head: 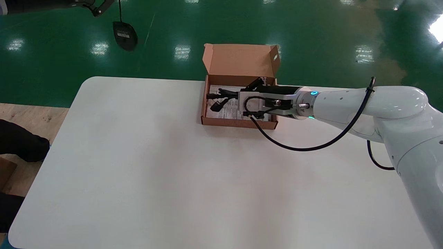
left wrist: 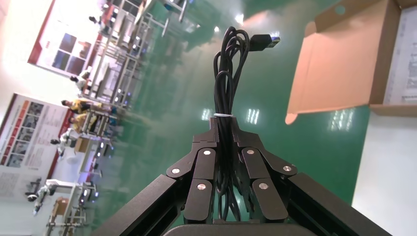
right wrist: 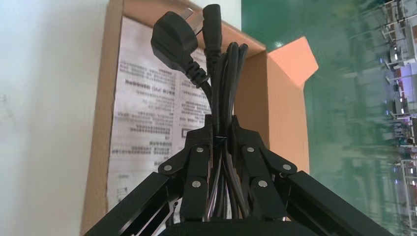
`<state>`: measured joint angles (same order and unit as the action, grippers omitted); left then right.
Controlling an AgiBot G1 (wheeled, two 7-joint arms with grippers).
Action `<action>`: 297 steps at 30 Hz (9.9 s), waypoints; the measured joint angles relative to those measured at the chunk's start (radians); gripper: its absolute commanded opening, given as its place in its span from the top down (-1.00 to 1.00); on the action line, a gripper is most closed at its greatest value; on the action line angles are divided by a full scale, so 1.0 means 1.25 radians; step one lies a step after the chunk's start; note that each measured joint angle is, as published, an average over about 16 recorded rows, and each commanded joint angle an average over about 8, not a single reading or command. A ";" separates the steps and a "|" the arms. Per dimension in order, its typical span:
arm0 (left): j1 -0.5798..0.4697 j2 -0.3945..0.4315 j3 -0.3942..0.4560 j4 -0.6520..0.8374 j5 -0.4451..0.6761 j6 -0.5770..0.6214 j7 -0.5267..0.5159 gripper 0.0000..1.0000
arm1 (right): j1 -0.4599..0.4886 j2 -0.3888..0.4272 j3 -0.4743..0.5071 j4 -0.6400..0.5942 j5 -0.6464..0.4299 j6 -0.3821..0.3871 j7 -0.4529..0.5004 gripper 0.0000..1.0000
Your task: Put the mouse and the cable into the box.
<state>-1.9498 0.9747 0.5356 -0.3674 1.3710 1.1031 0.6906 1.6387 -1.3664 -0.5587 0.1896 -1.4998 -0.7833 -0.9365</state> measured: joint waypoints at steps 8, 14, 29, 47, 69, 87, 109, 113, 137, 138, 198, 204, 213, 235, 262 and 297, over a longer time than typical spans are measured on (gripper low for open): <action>-0.005 0.001 0.017 -0.010 0.023 0.005 -0.023 1.00 | 0.000 0.002 -0.041 0.014 0.018 0.011 0.032 -1.00; -0.001 0.024 0.020 -0.019 0.020 0.017 -0.028 1.00 | 0.024 0.015 -0.053 -0.001 0.042 0.028 0.048 -1.00; 0.056 0.219 0.007 0.093 -0.035 0.003 0.083 1.00 | 0.143 0.160 -0.027 -0.095 0.092 0.041 0.016 -1.00; 0.187 0.318 0.088 0.066 -0.131 -0.201 0.057 1.00 | 0.176 0.325 -0.034 -0.158 0.077 0.065 -0.034 -1.00; 0.231 0.315 0.241 0.051 -0.299 -0.260 -0.118 1.00 | 0.173 0.328 -0.049 -0.158 0.055 0.024 -0.008 -1.00; 0.274 0.310 0.314 0.054 -0.384 -0.258 -0.283 -1.00 | 0.176 0.360 -0.063 -0.159 0.035 0.001 -0.006 -1.00; 0.347 0.206 0.229 -0.084 -0.405 -0.163 -0.356 -1.00 | 0.060 0.407 -0.010 0.032 0.142 -0.106 0.161 -1.00; 0.375 0.166 0.194 -0.137 -0.414 -0.124 -0.384 -1.00 | 0.019 0.423 0.009 0.101 0.181 -0.143 0.221 -1.00; 0.546 -0.075 -0.016 -0.451 -0.466 0.106 -0.551 -1.00 | -0.232 0.520 0.123 0.514 0.413 -0.371 0.583 -1.00; 0.553 -0.085 -0.025 -0.464 -0.468 0.116 -0.559 -1.00 | -0.243 0.524 0.128 0.532 0.423 -0.381 0.598 -1.00; 0.701 -0.292 -0.206 -0.734 -0.513 0.314 -0.703 -1.00 | -0.453 0.605 0.224 0.878 0.617 -0.571 0.901 -1.00; 0.701 -0.291 -0.205 -0.733 -0.513 0.314 -0.702 -1.00 | -0.453 0.604 0.224 0.877 0.617 -0.571 0.900 -1.00; 0.700 -0.291 -0.205 -0.733 -0.512 0.314 -0.702 -1.00 | -0.452 0.604 0.223 0.876 0.616 -0.570 0.900 -1.00; 0.700 -0.290 -0.204 -0.732 -0.512 0.313 -0.702 -1.00 | -0.451 0.604 0.223 0.875 0.615 -0.570 0.899 -1.00; 0.700 -0.290 -0.204 -0.732 -0.512 0.313 -0.702 -1.00 | -0.451 0.604 0.223 0.875 0.615 -0.570 0.899 -1.00; 0.700 -0.290 -0.204 -0.732 -0.512 0.313 -0.702 -1.00 | -0.451 0.604 0.223 0.875 0.615 -0.570 0.899 -1.00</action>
<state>-1.0752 0.6122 0.2806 -1.2823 0.7307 1.4942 -0.1867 1.0744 -0.6111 -0.2797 1.2837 -0.7305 -1.4952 0.1875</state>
